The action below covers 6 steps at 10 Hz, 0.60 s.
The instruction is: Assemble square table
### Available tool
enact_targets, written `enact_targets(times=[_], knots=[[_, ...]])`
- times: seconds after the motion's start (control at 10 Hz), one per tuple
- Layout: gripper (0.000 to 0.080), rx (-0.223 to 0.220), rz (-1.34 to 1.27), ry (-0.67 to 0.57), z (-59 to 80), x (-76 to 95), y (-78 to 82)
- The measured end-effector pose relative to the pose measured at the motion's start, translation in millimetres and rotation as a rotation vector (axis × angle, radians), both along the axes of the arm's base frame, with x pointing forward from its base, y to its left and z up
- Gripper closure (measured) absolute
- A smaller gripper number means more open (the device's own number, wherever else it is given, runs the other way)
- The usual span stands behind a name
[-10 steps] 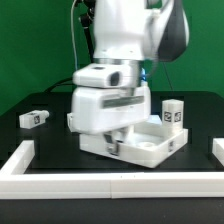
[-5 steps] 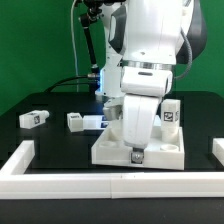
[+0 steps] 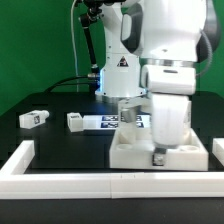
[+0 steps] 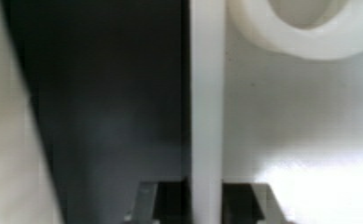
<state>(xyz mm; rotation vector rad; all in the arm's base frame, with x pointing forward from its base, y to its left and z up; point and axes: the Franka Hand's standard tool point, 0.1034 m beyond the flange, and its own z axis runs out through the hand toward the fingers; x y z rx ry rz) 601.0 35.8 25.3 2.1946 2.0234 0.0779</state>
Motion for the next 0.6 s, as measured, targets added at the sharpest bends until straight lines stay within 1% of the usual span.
enact_targets(times=[0.1, 0.3, 0.5, 0.6], knots=[[0.0732, 0.002, 0.004, -0.013, 3.8, 5.4, 2.3], [0.0732, 0.001, -0.002, -0.005, 1.0, 2.6, 0.1], [0.0732, 0.002, 0.000, -0.006, 0.8, 2.6, 1.8], [0.0732, 0.008, 0.018, -0.015, 0.3, 4.7, 11.7]])
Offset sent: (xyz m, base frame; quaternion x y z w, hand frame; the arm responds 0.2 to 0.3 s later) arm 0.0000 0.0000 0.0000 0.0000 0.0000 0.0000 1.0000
